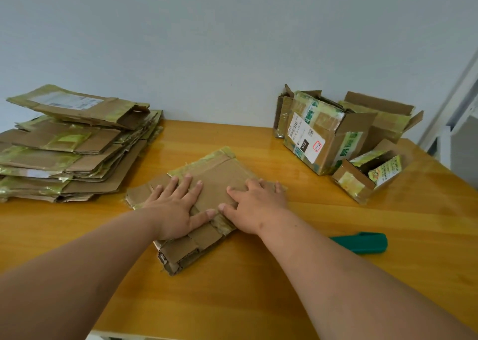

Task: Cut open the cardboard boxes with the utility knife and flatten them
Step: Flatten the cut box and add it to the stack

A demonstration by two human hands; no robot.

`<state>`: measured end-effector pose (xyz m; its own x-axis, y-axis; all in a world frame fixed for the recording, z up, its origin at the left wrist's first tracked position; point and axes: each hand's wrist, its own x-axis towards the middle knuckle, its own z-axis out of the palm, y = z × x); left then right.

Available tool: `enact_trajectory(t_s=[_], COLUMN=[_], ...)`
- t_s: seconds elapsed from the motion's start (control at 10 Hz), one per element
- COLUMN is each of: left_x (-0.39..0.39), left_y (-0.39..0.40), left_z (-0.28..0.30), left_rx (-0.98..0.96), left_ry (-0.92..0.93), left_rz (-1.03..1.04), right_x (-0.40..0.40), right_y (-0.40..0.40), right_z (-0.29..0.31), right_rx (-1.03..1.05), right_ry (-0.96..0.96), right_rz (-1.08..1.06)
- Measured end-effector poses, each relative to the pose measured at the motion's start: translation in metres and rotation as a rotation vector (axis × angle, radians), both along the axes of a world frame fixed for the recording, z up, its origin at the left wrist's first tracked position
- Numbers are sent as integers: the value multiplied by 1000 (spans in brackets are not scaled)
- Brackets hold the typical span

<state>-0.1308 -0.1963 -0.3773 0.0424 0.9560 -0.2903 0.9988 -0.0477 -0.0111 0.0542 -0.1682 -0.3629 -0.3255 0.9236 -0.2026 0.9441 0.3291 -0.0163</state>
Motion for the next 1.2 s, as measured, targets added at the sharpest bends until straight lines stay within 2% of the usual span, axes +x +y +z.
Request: enact_trajectory(t_s=[0.2,0.3,0.5,0.7,0.9,1.0,1.2], left_x=[-4,-5,6,14,9,6,1], left_y=[-3,-10,-29,-41,-43,-46,-52], left_z=[6,4,2,1,2,5,14], left_rx=[-52,-61,-57,-25,-34,-13,-50], left_ry=[-85,-92,-26,-12,-113,-233,-273], left_rz=[19,16,49,84,98,121,48], right_x=[-5,-2,-6,-5,-3,3,6], right_y=[-5,-10,-20,-35,-41,-44,-43], right_z=[-2,-5,-7,-11,-12,-7,-8], right_rx=[-18,-30,-5,130,16,-52,-72], right_ry=[-29,15,33,62,144,89,27], right_rz=[-20,-22,-25,3,-8,0,10])
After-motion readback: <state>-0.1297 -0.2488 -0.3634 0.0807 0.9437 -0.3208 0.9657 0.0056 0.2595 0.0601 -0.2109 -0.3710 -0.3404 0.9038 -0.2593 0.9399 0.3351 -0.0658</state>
